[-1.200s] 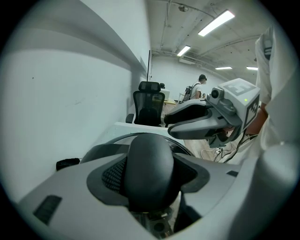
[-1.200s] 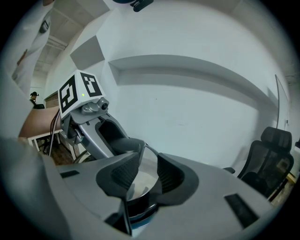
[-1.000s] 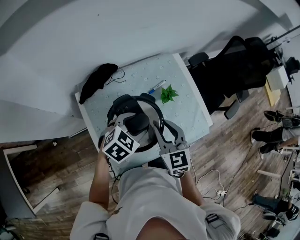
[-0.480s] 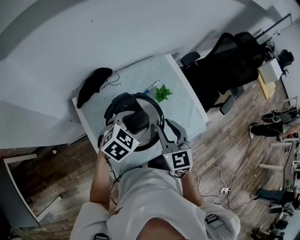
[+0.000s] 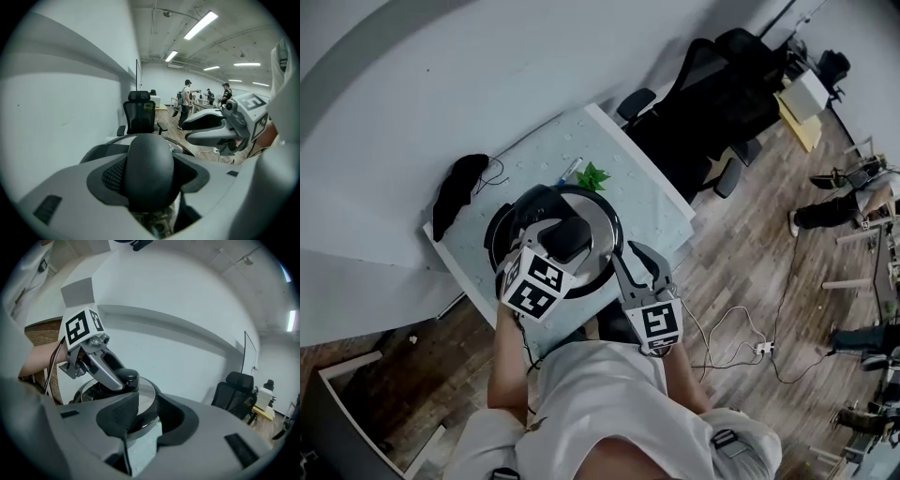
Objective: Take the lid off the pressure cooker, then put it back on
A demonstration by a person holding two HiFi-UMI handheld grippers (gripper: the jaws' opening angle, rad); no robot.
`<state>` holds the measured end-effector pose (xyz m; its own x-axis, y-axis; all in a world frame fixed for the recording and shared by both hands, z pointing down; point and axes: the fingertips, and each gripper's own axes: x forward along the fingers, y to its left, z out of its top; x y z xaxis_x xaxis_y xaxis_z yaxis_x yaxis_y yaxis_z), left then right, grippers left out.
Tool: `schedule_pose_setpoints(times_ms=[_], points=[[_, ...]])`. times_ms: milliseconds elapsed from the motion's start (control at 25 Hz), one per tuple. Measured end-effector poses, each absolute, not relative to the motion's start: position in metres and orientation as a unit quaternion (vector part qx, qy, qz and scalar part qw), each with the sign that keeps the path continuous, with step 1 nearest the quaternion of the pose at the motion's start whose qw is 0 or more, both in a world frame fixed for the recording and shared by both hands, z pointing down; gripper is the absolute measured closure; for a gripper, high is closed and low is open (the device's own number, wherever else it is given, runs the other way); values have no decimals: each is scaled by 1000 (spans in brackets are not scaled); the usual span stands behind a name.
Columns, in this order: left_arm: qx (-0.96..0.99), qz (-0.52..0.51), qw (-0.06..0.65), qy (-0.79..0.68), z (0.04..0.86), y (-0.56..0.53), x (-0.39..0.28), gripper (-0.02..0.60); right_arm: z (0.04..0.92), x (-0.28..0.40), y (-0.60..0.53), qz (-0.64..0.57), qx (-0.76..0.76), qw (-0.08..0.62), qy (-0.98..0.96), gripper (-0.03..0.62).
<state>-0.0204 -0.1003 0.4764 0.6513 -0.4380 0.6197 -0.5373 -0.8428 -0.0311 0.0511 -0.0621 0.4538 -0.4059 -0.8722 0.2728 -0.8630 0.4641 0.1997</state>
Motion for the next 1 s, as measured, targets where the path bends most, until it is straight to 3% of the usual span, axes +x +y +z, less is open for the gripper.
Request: schedule_pose_setpoints(times_ms=[1000], points=[[890,335,94,-295,484,-128,133,307,454,204,-97,-6,490,151,-858,470]])
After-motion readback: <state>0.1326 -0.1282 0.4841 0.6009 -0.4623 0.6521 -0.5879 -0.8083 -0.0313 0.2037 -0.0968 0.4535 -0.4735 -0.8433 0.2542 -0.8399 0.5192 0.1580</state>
